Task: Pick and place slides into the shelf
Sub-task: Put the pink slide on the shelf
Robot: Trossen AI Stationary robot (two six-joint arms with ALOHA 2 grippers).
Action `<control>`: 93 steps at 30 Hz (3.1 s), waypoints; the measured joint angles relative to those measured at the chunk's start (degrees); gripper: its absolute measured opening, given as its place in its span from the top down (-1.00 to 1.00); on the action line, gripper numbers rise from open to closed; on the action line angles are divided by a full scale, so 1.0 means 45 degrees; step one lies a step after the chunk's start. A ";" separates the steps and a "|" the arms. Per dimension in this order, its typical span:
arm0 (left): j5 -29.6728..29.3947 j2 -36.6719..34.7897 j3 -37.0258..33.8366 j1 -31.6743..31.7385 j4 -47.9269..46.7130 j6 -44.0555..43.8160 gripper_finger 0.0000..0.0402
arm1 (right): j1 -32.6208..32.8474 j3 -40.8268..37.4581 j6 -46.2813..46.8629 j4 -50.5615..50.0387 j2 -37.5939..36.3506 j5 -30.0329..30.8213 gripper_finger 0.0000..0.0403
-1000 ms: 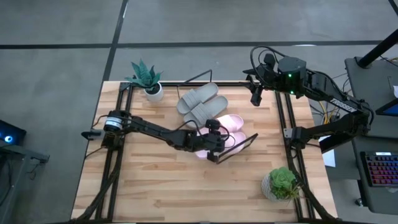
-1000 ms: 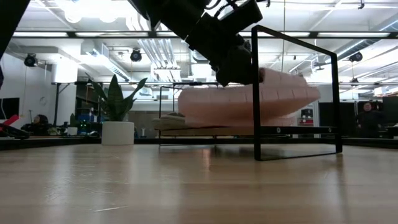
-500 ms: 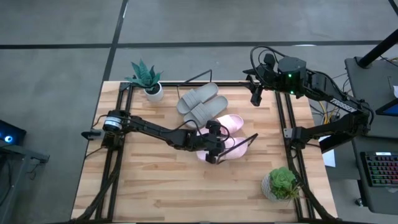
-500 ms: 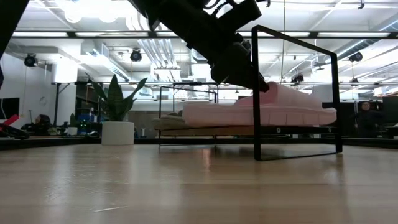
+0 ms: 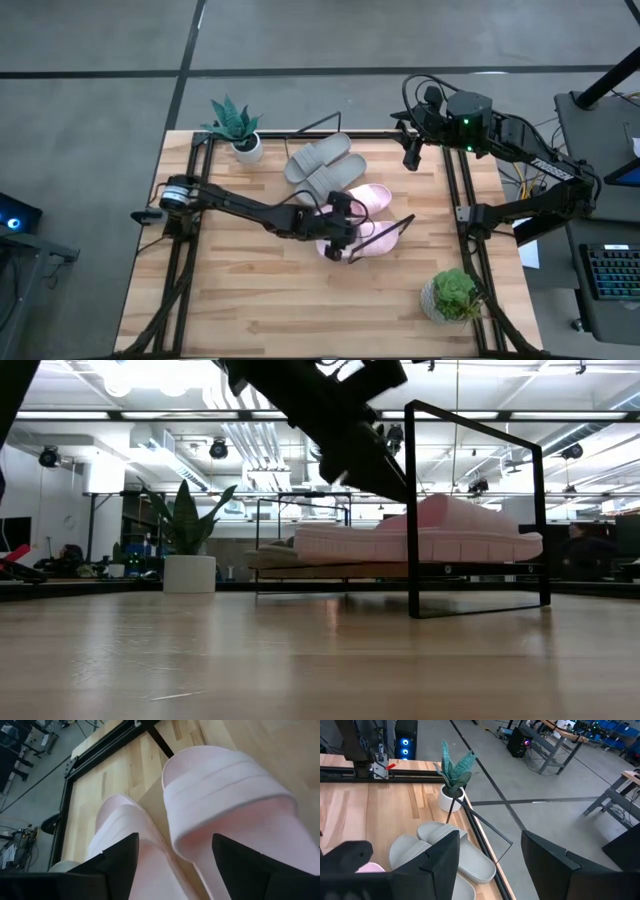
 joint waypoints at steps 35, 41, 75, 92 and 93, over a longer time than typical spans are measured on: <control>0.0624 -0.9248 -0.5397 -0.0087 0.1773 -0.1997 -0.17 | 0.1624 -0.0774 -0.0763 -0.0024 -0.2671 -0.0049 -0.01; 0.0407 -1.0055 -0.5876 -0.0087 0.1612 -0.2947 -0.17 | 0.1778 -0.0913 -0.0495 -0.0063 -0.2846 -0.0072 -0.01; -0.1695 -1.0709 -0.6776 -0.0083 0.1726 -0.3027 -0.17 | 0.7469 -0.4002 0.1849 -0.3601 -0.2599 -0.4039 0.79; -0.2885 -1.0714 -0.6800 -0.0078 0.1686 -0.3106 -0.17 | 1.0948 -0.4756 0.4427 -0.1818 0.1193 -0.0518 0.96; -0.2957 -1.0712 -0.6800 -0.0078 0.1682 -0.3205 -0.17 | 1.1054 -0.4721 0.4436 -0.1825 0.1523 -0.0482 0.96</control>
